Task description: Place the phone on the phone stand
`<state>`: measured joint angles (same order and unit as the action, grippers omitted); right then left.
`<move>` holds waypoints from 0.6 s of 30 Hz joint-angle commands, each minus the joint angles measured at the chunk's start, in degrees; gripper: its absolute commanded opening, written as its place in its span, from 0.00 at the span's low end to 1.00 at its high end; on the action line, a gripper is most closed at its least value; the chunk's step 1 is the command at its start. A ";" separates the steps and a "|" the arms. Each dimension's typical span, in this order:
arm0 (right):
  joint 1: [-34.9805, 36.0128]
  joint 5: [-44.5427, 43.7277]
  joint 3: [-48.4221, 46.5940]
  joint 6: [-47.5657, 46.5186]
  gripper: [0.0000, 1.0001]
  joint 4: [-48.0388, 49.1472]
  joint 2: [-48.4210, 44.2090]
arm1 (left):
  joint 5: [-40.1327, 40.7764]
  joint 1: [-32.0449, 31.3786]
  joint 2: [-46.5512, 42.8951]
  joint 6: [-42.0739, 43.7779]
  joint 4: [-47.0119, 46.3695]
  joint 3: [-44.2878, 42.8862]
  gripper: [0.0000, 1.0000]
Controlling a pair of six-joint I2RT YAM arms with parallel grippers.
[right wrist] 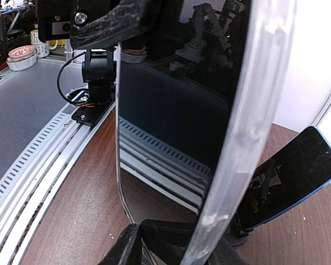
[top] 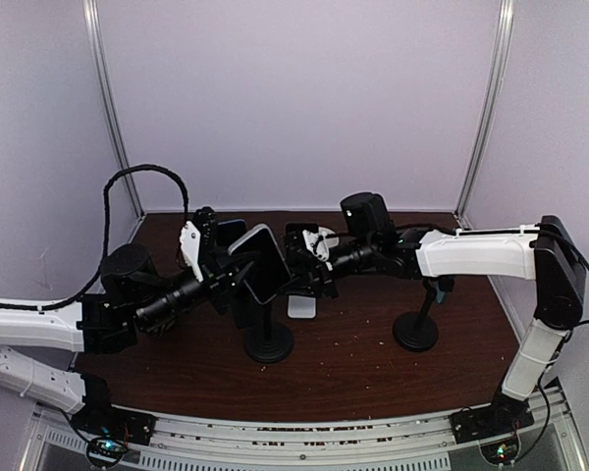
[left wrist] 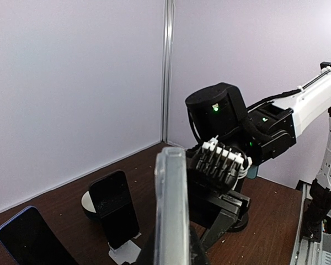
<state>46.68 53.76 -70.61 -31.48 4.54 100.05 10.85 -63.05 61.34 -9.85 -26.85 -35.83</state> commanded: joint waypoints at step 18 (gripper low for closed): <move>0.74 -2.51 -8.93 -3.88 0.32 -10.86 7.01 | -2.62 2.96 4.13 6.71 18.74 6.79 0.00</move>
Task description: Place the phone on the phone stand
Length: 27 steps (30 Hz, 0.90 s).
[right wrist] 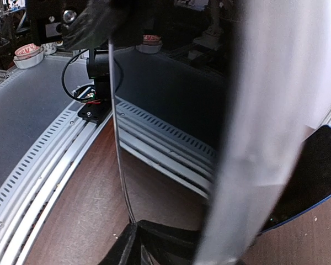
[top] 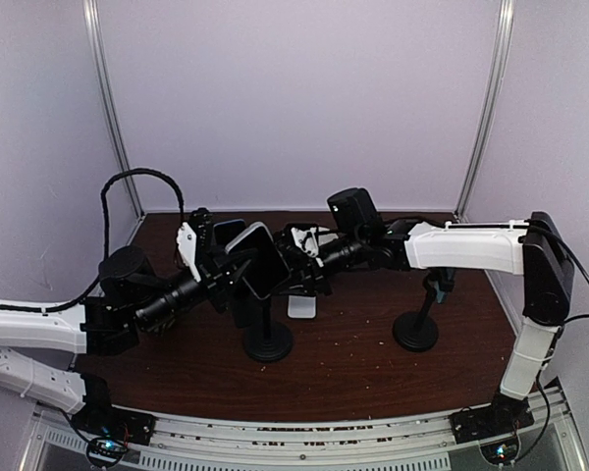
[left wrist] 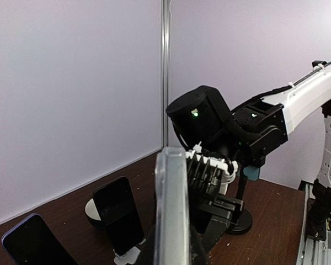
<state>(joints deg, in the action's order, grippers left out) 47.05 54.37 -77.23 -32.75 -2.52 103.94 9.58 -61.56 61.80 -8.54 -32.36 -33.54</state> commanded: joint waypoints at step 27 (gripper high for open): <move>2.50 -4.62 2.51 2.32 0.41 3.07 4.26 | -5.88 3.30 16.05 -2.38 21.24 10.62 0.00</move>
<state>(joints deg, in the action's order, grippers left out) 46.11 56.49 -76.93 -32.53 -0.08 105.10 1.63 -57.28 68.36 -10.50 -46.37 -30.06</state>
